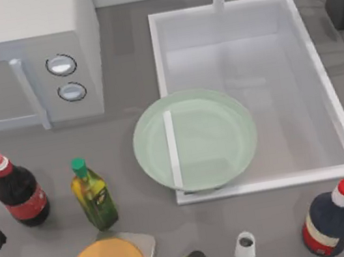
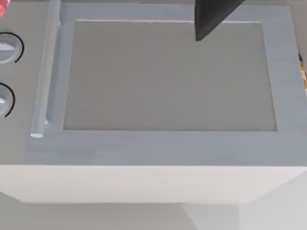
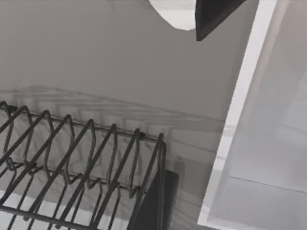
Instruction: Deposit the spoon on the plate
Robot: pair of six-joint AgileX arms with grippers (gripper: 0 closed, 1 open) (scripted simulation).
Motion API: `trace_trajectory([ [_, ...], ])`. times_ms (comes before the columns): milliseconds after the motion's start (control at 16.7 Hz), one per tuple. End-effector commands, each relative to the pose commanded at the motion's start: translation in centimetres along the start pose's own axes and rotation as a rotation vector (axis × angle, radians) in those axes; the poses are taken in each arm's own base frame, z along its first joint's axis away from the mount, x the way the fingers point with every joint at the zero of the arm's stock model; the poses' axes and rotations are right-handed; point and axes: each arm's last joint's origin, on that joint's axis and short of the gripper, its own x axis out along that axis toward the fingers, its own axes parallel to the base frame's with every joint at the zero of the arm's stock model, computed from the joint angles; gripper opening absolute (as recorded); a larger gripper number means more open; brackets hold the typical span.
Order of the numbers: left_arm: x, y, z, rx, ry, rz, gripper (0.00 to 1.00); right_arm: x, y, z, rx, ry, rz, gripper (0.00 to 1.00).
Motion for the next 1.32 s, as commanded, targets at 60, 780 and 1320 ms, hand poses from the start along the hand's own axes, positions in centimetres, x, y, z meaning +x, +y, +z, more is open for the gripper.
trace_trajectory([
  [60,0.0,0.0,0.0,0.000,0.000,0.000,1.00,0.4,-0.4,0.8,-0.046,0.084,0.011,1.00],
  [780,0.0,0.0,0.0,0.000,0.000,0.000,1.00,12.7,-5.1,4.1,-0.433,0.989,0.496,1.00],
  [1320,0.0,0.0,0.0,0.000,0.000,0.000,1.00,14.6,-5.6,3.6,-0.462,1.067,0.593,1.00],
])
